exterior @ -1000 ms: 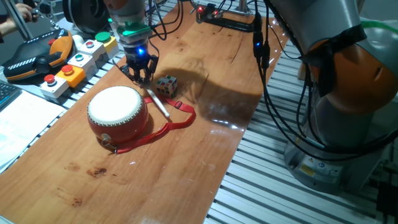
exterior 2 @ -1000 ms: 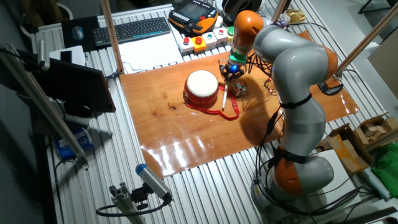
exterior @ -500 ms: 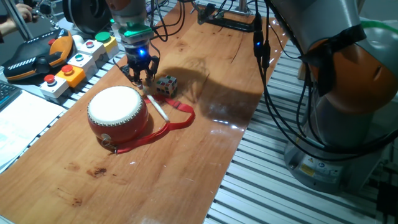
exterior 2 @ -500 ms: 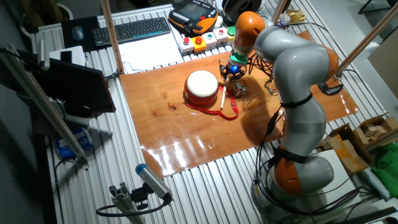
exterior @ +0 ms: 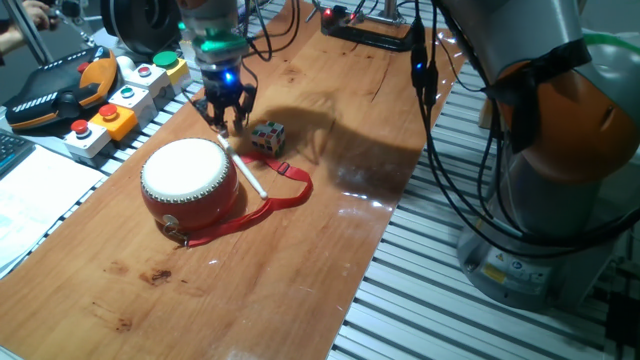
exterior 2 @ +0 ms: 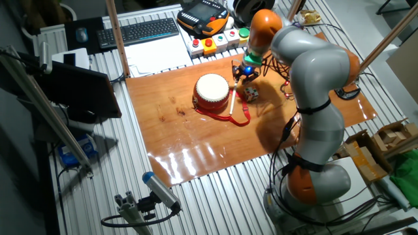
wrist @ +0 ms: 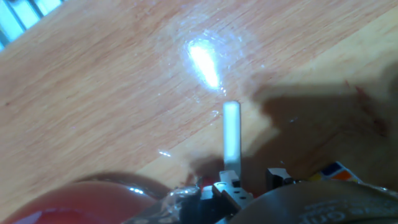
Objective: Play the drum
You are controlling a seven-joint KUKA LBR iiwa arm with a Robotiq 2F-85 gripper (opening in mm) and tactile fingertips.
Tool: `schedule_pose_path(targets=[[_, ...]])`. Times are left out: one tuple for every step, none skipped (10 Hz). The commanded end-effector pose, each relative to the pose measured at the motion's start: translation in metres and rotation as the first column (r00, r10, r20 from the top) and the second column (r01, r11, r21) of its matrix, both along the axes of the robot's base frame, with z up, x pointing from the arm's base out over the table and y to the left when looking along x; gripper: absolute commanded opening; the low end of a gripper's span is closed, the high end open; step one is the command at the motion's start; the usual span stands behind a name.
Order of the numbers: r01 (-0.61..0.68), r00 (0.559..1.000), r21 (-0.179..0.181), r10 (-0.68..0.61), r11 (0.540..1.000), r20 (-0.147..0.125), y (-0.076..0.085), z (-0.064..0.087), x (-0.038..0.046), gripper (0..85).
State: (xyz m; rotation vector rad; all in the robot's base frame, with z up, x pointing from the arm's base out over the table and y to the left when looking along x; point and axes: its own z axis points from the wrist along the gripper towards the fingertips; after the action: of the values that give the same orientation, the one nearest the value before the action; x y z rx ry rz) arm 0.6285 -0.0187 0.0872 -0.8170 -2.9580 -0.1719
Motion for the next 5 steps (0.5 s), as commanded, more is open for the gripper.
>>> schedule_pose_path(targets=[[-0.001, 1.0, -0.016, 0.001, 1.0, -0.001, -0.002, 0.028, -0.0019, 30.7], [-0.005, 1.0, -0.037, 0.005, 0.999, 0.003, -0.003, 0.048, -0.0061, 24.7], [-0.006, 1.0, -0.048, 0.006, 0.999, 0.006, -0.003, 0.068, -0.0109, 13.7], [-0.001, 1.0, -0.034, 0.001, 0.999, 0.008, -0.007, 0.091, -0.0163, 0.7], [-0.006, 1.0, -0.032, 0.006, 0.999, 0.02, -0.011, 0.11, -0.0225, 0.7]])
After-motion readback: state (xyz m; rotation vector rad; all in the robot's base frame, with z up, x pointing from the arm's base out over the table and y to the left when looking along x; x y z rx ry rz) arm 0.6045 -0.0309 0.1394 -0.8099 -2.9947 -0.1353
